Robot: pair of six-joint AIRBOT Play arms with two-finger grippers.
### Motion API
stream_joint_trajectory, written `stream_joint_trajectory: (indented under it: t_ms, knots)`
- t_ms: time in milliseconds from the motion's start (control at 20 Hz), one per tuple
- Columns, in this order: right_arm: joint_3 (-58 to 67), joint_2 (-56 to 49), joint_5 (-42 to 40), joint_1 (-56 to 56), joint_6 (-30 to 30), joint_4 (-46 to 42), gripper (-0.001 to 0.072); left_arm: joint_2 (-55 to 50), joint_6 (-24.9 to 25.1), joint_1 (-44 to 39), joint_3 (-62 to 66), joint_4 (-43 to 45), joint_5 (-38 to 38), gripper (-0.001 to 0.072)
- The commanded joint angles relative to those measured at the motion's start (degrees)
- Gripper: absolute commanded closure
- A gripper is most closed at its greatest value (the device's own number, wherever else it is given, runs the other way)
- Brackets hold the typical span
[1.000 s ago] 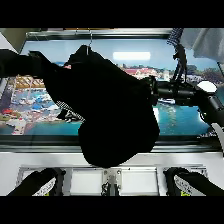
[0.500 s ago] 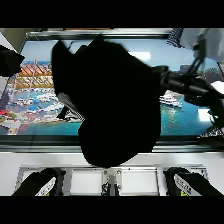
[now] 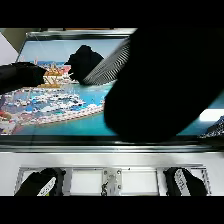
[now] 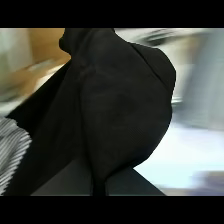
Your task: Fold the clothes and pants, and hang the long-sleeved shirts on hangers.
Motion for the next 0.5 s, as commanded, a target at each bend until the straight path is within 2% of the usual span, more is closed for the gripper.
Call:
stream_joint_trajectory:
  t_ms: [0, 150, 300, 450]
  knots:
    - [2.86, 2.27, -8.46, -9.88, 9.25, -10.23, 0.0707, 0.59, 0.11, 0.04, -3.32, -0.79, 3.78, 0.0694]
    - [9.46, 0.07, -10.75, -13.97, 17.31, -23.47, 0.0706, 0.55, 0.11, 0.04, -4.59, -0.79, 4.81, 0.0694]
    - [18.67, -3.93, -10.75, -16.35, 29.94, -38.82, 0.0707, -0.55, 0.11, 0.04, -4.46, -0.79, 4.85, 0.0694]
    - [27.91, -7.87, -10.51, -16.46, 36.79, -49.90, 0.0707, -2.05, 0.13, 0.04, -4.48, -1.07, 4.74, 0.0694]
